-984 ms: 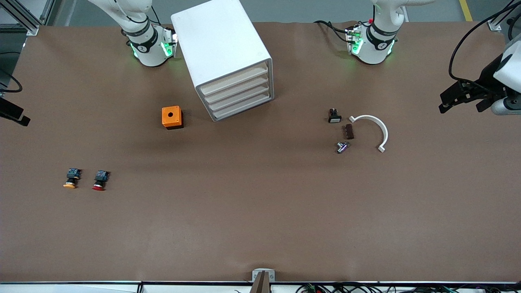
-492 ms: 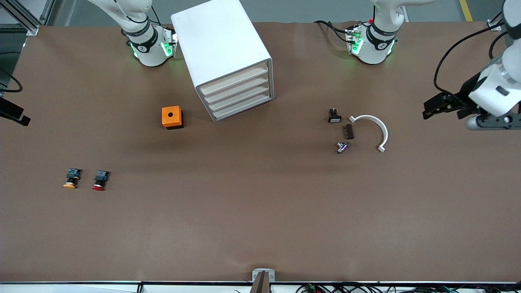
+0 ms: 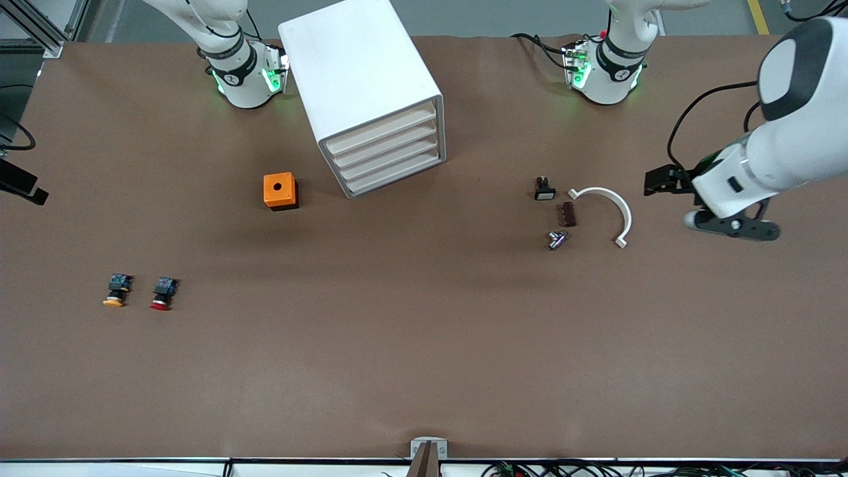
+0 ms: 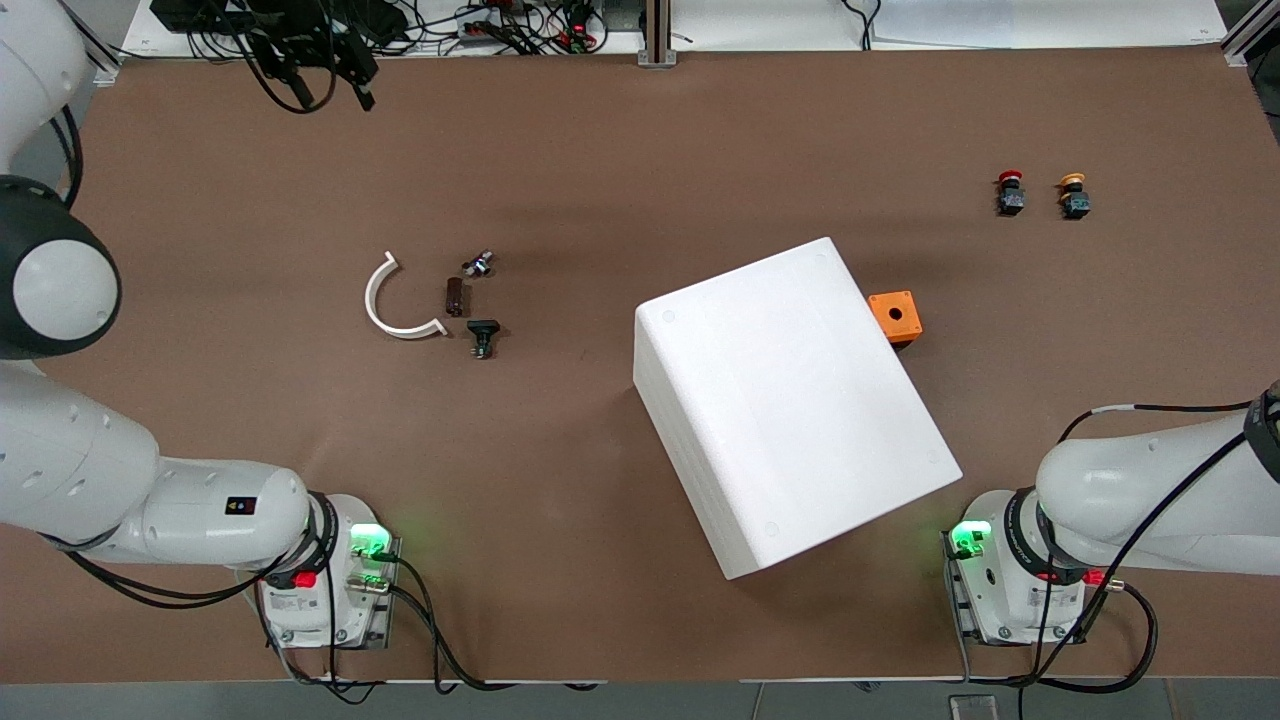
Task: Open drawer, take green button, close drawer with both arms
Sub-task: 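Move the left gripper toward the white drawer cabinet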
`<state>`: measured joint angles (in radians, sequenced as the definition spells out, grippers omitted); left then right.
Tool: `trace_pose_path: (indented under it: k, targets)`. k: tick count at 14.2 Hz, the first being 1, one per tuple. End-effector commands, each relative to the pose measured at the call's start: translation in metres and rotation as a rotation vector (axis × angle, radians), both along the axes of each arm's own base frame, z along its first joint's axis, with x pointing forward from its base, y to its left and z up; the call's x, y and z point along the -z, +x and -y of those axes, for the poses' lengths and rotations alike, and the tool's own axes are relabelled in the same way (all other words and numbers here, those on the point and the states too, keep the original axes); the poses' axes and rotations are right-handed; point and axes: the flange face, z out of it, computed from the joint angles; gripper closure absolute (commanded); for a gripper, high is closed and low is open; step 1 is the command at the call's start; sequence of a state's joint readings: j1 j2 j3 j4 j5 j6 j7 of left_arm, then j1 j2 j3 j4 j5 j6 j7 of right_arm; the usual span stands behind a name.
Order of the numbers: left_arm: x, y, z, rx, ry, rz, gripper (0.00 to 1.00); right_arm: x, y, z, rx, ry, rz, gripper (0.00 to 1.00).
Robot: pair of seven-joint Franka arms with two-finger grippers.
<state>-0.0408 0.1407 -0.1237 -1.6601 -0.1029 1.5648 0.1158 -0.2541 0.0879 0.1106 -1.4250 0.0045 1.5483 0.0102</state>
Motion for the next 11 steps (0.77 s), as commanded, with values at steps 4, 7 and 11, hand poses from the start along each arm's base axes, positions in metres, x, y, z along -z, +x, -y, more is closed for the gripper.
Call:
trace_pose_path:
  k: [4, 7, 11]
  targets:
    - [0.068, 0.007, 0.056, 0.048, -0.269, -0.170, 0.00, -0.006, -0.003, 0.000, 0.001, 0.000, 0.003, 0.00]
    - [0.118, 0.010, 0.105, 0.036, -0.407, -0.235, 0.00, -0.006, -0.003, -0.002, -0.002, 0.005, 0.005, 0.00]
    - [0.174, -0.001, 0.182, 0.095, -0.583, -0.272, 0.00, -0.006, -0.002, -0.003, -0.004, 0.006, 0.007, 0.00]
